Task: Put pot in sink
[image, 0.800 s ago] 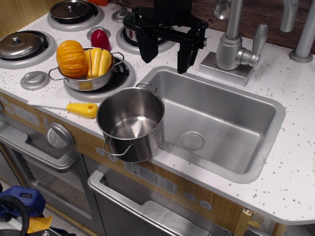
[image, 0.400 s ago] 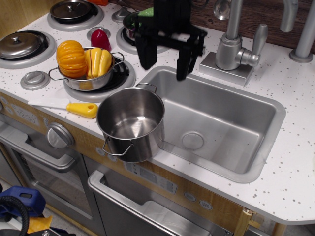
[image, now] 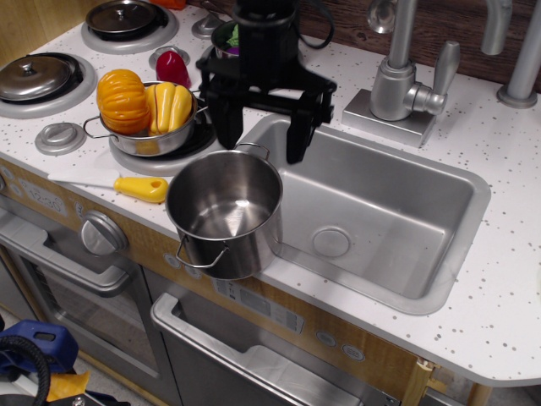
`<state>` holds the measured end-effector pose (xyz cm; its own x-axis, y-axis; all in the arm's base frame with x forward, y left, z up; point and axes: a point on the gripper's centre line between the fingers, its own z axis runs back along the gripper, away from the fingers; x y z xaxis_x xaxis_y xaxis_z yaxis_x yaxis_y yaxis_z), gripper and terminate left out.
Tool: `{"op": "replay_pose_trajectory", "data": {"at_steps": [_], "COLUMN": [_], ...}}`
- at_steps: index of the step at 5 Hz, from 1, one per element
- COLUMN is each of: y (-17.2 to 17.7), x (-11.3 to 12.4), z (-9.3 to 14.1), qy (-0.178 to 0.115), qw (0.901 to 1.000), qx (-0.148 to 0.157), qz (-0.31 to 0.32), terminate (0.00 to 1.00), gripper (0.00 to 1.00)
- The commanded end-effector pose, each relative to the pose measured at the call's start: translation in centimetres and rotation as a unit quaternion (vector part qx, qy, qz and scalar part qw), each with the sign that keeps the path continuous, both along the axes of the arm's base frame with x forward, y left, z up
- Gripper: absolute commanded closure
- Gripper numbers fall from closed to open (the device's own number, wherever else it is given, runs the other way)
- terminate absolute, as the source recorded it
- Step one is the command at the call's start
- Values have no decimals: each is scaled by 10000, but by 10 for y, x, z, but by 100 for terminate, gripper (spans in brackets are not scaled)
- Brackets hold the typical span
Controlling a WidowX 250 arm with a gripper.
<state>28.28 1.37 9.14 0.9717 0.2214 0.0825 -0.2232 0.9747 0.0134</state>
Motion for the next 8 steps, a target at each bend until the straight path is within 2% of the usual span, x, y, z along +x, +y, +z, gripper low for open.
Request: {"op": "replay_pose_trajectory", "data": {"at_steps": [1, 4, 5, 7, 8], "y": [4, -12, -15, -21, -22], "x": [-9, -12, -9, 5, 15], "z": [-6, -43, -52, -48, -40], "qy": [-670, -975, -987, -964, -1121], "qw": [9971, 9933, 9924, 9919, 9900], "qx": [-193, -554, -684, -799, -653], "qz": [311, 274, 277, -237, -559], "terminate": [0, 0, 0, 0, 0], "gripper": [0, 0, 100, 100, 100]}}
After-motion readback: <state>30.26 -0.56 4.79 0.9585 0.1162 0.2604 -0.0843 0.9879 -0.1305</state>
